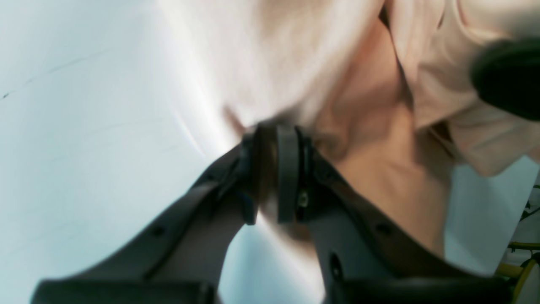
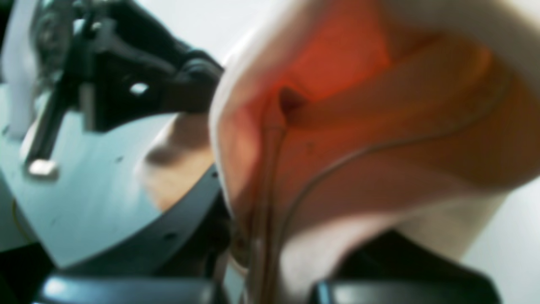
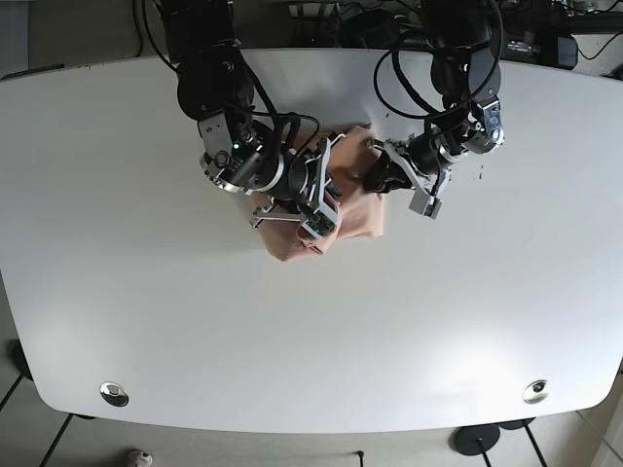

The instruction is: Fold the T-shirt properly

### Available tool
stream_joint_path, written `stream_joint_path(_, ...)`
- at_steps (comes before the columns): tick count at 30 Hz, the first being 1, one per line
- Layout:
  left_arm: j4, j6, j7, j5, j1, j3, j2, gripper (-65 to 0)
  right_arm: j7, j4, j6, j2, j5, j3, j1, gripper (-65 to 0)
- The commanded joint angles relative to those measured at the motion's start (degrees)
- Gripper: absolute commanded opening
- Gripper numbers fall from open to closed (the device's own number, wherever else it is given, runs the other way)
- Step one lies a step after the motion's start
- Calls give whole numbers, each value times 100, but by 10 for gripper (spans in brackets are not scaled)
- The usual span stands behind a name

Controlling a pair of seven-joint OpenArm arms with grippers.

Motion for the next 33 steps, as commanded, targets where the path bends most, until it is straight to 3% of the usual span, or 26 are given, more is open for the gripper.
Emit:
stream_joint_path(1, -1, 18, 259, 245, 9, 21, 6, -596, 188, -203, 19, -59, 126, -275, 211, -620)
stream_joint_path(3, 8, 18, 259, 245, 0, 21, 6, -596, 188, -476, 10, -59, 126, -609, 299, -558)
stream_joint_path(8, 34, 18, 259, 245, 0, 21, 15, -596, 215, -511, -544, -270, 170, -697, 273, -136)
stream_joint_path(10, 34, 18, 259, 236, 27, 12, 15, -596, 303, -273, -623, -270, 179, -697, 264, -73)
stream_joint_path(17, 913, 18, 452, 236, 159, -709, -20, -596, 382, 711, -579, -244, 188, -688, -88, -75)
stream_joint_path(19, 1247, 18, 698, 236, 168, -1219, -328, -596, 382, 861, -570, -235, 188, -512, -237, -75)
stream_joint_path(23, 1274, 18, 707, 236, 176, -2019, -1048, -596, 382, 1001, -561, -209, 214, -240, -334, -75)
stream_joint_path(27, 1300, 18, 707, 236, 194, -2423, -1576, -596, 391, 922, -561, -59, 1208, 402, -299, -75)
stream_joint_path(30, 1520, 18, 707, 254, 194, -2467, -1576, -596, 417, 817, -561, 11, 1770, 841, -228, -75)
stream_joint_path(33, 2003, 18, 707, 254, 361, -2221, -1374, -593, 487, 808, -561, 143, 1955, 1202, -176, -76)
